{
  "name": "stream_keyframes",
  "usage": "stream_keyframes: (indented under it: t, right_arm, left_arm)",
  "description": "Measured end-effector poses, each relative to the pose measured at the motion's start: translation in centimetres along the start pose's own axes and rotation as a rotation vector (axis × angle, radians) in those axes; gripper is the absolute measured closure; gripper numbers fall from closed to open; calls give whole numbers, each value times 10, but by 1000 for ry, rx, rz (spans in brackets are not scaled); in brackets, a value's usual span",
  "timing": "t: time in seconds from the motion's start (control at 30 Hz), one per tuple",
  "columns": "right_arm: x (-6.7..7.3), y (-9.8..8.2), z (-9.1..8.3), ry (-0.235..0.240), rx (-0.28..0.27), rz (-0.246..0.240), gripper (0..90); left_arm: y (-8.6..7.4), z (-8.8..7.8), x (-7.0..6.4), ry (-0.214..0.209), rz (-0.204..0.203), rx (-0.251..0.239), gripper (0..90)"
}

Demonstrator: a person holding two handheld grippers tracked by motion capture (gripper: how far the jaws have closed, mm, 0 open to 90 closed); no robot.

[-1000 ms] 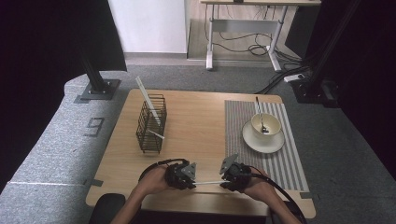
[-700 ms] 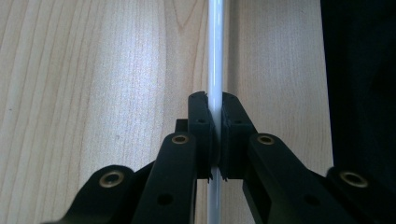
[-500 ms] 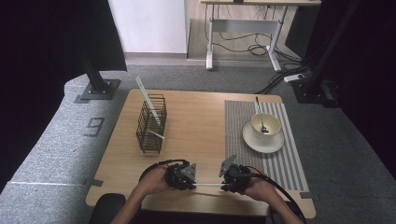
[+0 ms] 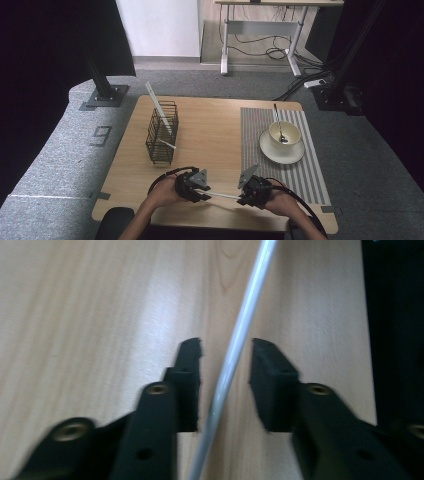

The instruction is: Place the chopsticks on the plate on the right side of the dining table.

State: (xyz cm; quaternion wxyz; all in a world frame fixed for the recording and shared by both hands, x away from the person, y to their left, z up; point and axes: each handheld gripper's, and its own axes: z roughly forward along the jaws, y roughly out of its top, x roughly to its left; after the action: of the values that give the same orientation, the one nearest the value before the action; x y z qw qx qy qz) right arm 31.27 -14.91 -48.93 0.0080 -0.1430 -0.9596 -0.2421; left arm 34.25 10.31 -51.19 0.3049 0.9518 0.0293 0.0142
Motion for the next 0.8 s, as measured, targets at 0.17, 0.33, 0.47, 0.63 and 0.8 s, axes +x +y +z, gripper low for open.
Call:
stream_keyframes:
  t: [0.17,0.33,0.47,0.63,0.8]
  right_arm:
    - [-1,-2,-6,-10,-15,17,826]
    - [-2,-5,-11,-21,-28,38,826]
    - [-3,-10,-14,-24,-40,70,826]
    - [-5,-14,-17,-37,-46,96,826]
    - [-6,-18,-21,-51,-48,112,826]
  left_arm:
    - [-4,1,2,23,-57,-61,439]
    - [-9,-1,7,45,-124,-115,293]
    - [-15,-3,13,94,-223,-167,199]
    - [-25,-1,17,176,-285,-171,124]
    - [-31,0,19,220,-334,-183,55]
